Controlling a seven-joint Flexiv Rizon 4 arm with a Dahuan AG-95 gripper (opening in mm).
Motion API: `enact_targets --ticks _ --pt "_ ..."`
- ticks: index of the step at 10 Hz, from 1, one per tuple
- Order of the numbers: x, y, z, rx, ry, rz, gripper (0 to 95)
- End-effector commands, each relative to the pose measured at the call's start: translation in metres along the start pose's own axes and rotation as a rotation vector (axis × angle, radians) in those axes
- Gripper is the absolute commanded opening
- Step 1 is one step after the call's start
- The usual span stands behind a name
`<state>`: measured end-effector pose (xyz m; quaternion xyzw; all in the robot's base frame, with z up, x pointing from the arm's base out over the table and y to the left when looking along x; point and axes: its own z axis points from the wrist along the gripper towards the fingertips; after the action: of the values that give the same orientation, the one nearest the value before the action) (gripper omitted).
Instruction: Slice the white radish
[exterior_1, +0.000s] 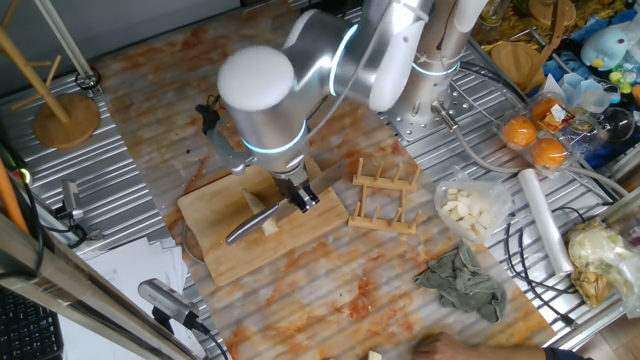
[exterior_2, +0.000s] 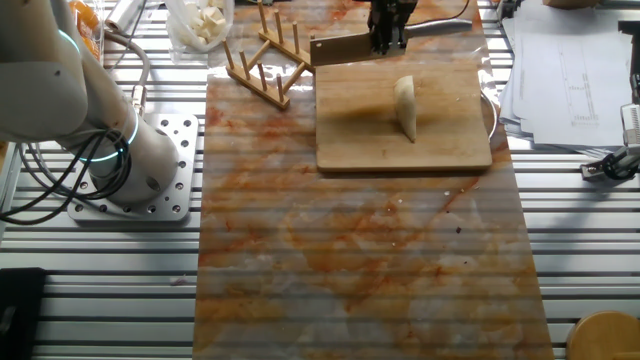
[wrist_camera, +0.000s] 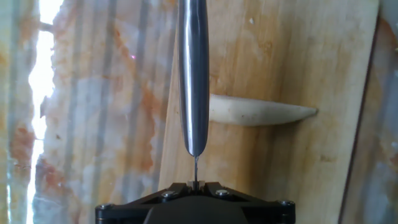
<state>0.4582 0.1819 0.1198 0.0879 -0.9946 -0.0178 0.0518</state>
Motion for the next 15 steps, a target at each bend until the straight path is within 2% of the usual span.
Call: enact_targets --ticks 1,2,3,6,10,13,15 --pt "-0.013 -0.004 -0.003 0.032 0.01 0.0 0.0" --pt "-0.016 -0.005 -0.004 0.032 0.013 0.003 0.0" --pt "-0.029 -0.009 -0.002 0.036 0.015 0.016 0.0" --pt "-0.047 -0.014 0.005 0.04 0.017 0.035 0.0" --pt "-0.058 -0.017 0.019 0.06 0.009 0.051 0.0" --pt "-0.064 -0.019 0.021 0.077 0.008 0.051 0.0" --pt "-0.069 -0.023 0.023 0.071 0.006 0.068 0.0"
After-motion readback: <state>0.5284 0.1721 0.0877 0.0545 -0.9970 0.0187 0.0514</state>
